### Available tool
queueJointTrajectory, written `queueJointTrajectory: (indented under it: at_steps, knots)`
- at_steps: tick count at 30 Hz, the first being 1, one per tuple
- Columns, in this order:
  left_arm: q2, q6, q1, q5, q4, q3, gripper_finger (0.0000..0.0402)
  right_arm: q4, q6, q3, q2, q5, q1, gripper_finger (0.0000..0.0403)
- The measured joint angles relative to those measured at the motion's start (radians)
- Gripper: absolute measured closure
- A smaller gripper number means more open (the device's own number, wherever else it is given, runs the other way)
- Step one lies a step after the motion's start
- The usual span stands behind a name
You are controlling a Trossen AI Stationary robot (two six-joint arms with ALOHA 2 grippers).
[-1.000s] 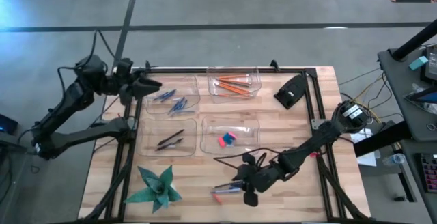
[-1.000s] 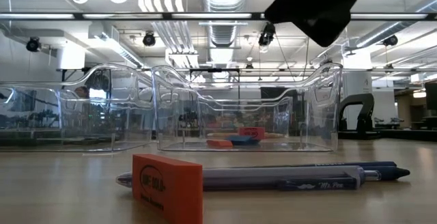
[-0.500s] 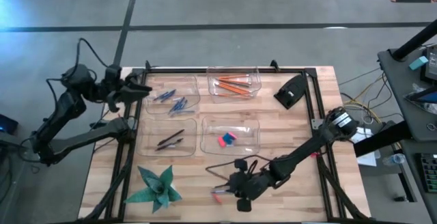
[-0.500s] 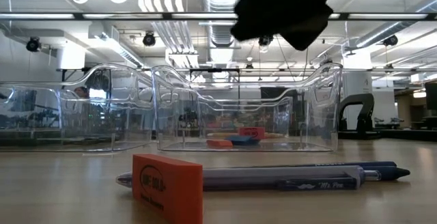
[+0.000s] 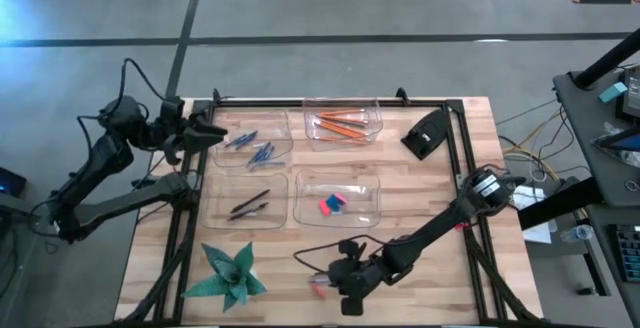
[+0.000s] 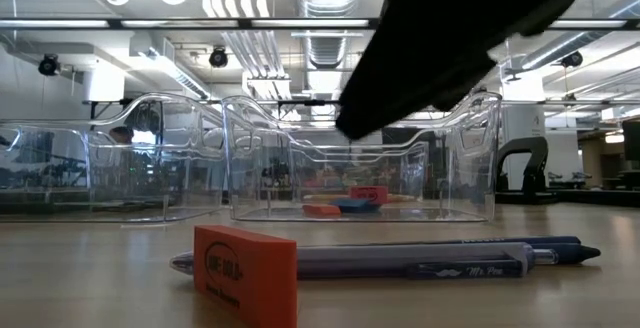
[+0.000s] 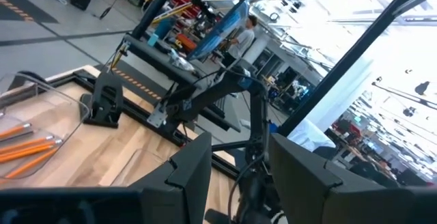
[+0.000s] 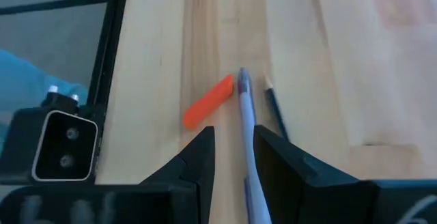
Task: Sort crayons/erasers/pens/pencils in bins
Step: Put the white pen into the bottom left transparent bin
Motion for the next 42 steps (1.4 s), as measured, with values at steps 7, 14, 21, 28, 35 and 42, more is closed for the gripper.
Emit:
queueJointTrajectory:
  at_steps: [7,14,21,28,35,42]
  knots:
    - [0.017,0.000,0.000,0.028,0.044,-0.001,0.0269,-0.013,-0.008,0.052,0.087,-0.016,-0.001,0.0310]
    - [0.015,0.000,0.000,0.057,0.069,-0.001,0.0269,-0.116,-0.013,0.123,0.151,0.010,-0.006,0.0310]
    - [0.010,0.000,0.000,0.067,0.068,-0.001,0.0269,-0.134,-0.018,0.144,0.174,0.000,-0.016,0.0310]
    - [0.000,-0.001,0.000,0.067,0.066,-0.002,0.0269,-0.152,-0.011,0.144,0.177,0.002,-0.016,0.0313]
    - [-0.018,-0.026,0.000,0.067,0.067,-0.002,0.0269,-0.171,-0.023,0.144,0.177,-0.002,-0.014,0.0360]
    - [-0.037,-0.027,0.000,0.067,0.066,-0.002,0.0269,-0.179,-0.083,0.144,0.170,-0.009,-0.007,0.0379]
